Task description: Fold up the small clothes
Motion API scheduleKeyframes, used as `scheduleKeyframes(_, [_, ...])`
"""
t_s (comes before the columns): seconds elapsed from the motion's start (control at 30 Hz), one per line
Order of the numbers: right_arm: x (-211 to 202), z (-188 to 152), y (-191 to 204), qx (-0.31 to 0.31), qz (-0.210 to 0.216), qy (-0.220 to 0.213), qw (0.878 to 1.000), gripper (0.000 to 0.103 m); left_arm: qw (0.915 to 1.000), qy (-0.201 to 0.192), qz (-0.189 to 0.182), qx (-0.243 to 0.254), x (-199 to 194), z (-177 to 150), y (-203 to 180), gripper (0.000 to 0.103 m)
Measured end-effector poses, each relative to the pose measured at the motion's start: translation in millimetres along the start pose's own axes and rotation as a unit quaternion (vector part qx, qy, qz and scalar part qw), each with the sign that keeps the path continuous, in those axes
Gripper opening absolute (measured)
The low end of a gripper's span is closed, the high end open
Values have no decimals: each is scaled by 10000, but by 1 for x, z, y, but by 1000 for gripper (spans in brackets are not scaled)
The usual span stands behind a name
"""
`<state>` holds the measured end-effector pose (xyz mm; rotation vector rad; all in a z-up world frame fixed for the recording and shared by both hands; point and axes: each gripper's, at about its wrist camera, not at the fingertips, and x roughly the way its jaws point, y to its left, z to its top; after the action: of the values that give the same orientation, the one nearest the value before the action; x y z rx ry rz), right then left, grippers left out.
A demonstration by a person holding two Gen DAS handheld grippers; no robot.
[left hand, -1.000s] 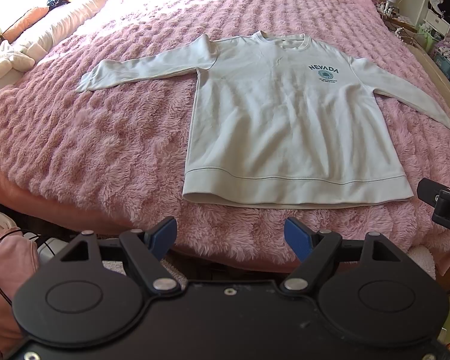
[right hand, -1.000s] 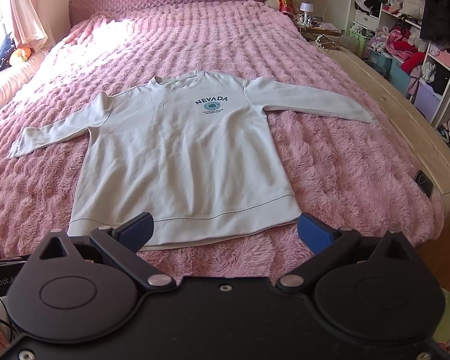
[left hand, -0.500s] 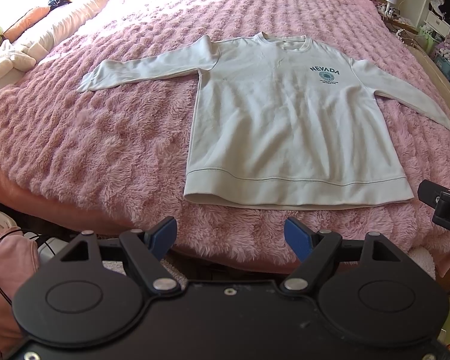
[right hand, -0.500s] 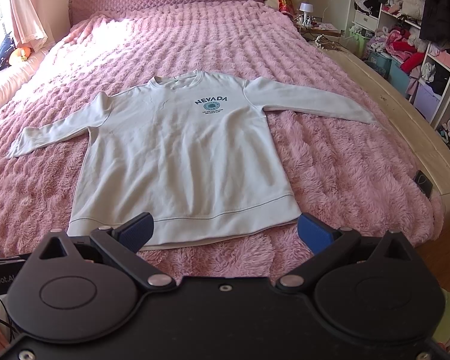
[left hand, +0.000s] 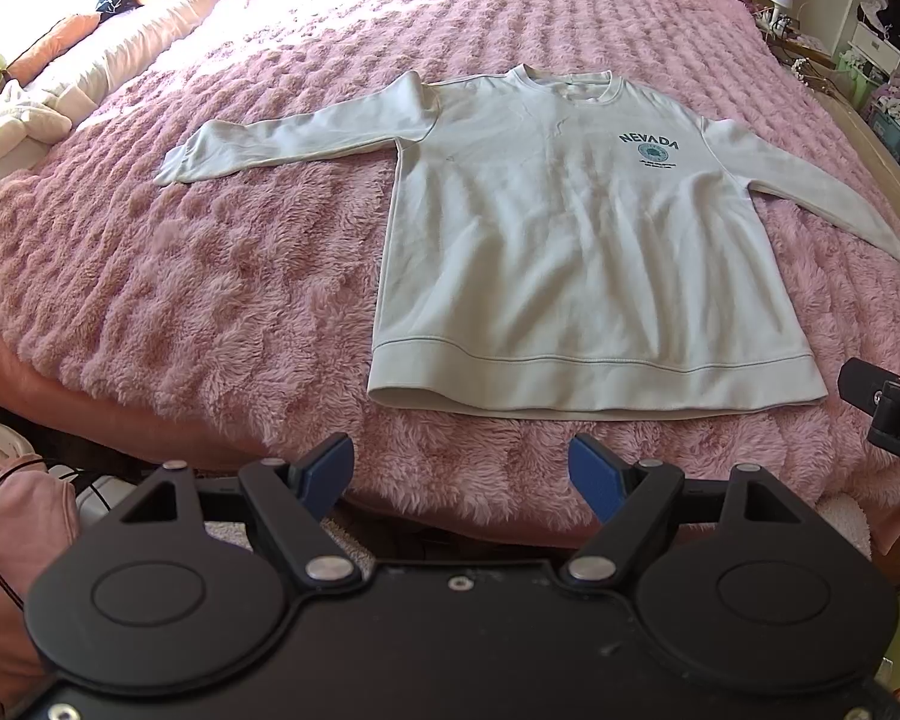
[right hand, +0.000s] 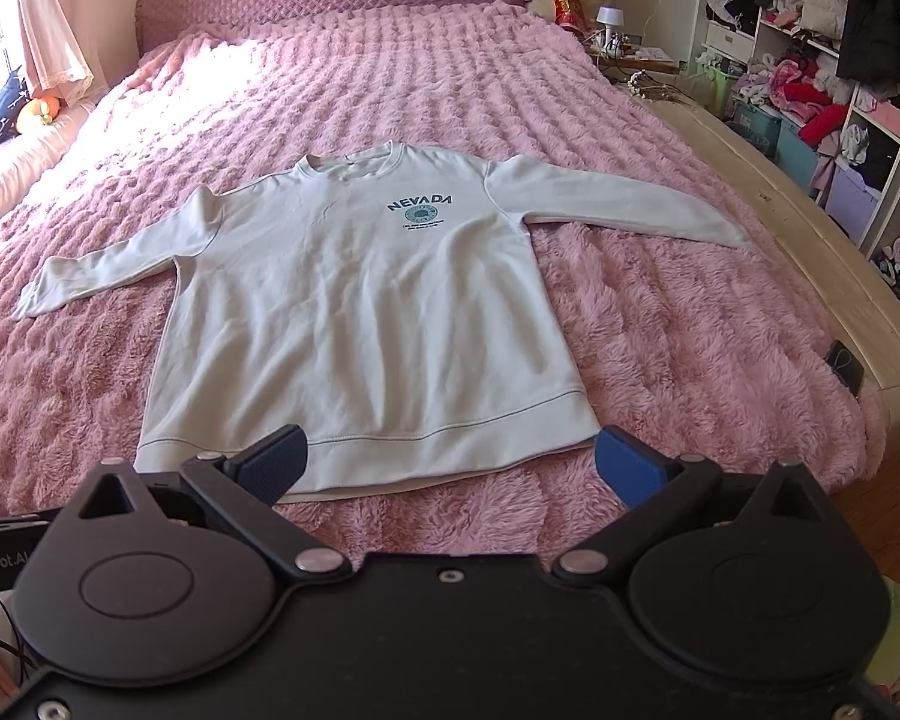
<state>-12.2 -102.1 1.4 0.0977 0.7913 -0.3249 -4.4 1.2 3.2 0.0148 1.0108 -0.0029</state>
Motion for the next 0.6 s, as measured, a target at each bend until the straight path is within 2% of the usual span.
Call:
scheduleKeyframes(0.37, [3, 2, -2, -7, -49, -11, 10000, 103, 9998, -2, -142, -107, 3, 2, 3, 80])
scheduleKeyframes(0.5, [9, 8, -3, 75, 71, -137, 9999, 103, 9992, -93, -333, -204, 10, 10, 8, 80])
scheduleKeyframes(0.6, [16, 14, 1, 106, 326, -425, 9985, 103, 9970, -312, -618, -336, 18, 20, 19, 80])
